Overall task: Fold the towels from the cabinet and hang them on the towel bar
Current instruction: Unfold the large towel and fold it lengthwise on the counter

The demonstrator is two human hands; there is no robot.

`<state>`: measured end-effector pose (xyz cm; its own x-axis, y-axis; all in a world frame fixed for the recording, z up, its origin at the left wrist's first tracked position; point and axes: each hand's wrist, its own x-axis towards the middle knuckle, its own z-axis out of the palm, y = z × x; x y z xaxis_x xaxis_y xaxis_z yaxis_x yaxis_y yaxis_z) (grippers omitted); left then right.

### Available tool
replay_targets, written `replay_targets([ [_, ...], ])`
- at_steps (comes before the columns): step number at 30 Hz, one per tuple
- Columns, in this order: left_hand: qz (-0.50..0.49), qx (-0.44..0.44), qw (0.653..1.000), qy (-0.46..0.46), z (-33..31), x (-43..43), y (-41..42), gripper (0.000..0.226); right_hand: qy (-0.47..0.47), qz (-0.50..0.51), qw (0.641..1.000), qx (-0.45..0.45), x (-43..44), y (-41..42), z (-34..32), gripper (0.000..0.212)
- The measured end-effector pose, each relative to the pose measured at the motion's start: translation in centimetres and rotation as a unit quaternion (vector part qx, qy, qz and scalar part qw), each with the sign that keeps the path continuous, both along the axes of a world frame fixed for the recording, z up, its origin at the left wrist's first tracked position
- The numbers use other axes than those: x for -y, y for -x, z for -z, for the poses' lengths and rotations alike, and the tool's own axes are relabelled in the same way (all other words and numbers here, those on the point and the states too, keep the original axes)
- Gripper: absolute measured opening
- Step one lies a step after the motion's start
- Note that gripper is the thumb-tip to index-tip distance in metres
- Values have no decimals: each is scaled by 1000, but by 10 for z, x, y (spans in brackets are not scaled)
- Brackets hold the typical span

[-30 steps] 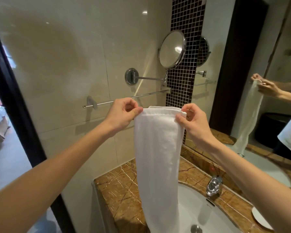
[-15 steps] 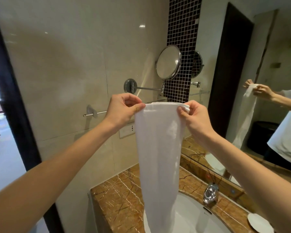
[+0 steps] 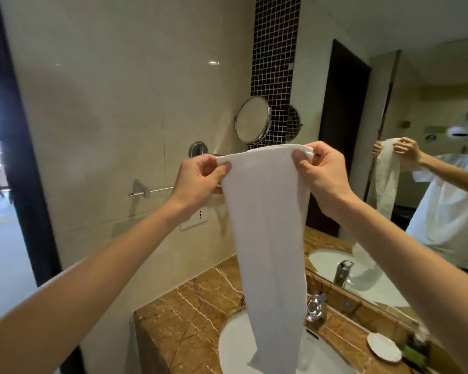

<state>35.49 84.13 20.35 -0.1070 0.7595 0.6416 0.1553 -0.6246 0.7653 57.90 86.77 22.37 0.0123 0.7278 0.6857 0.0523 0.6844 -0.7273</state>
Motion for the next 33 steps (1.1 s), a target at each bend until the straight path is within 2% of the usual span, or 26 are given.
replay_targets([
  [5, -28, -6, 999, -45, -25, 32, -30, 14, -18, -9, 1000, -24, 32, -23, -18, 17],
  [17, -87, 20, 993, -77, -53, 115, -94, 7, -9, -45, 998, -51, 103, -77, -36, 18],
  [25, -72, 39, 990, -118, -82, 148, -124, 9, -43, -40, 995, -75, 130, -98, -63, 17],
  [29, -83, 27, 991, -99, -78, 144, -122, 12, -27, -36, 997, -64, 122, -97, -59, 15],
  [33, -95, 5, 995, -41, -46, 130, -108, 11, 24, -29, 999, -30, 101, -88, -27, 9],
])
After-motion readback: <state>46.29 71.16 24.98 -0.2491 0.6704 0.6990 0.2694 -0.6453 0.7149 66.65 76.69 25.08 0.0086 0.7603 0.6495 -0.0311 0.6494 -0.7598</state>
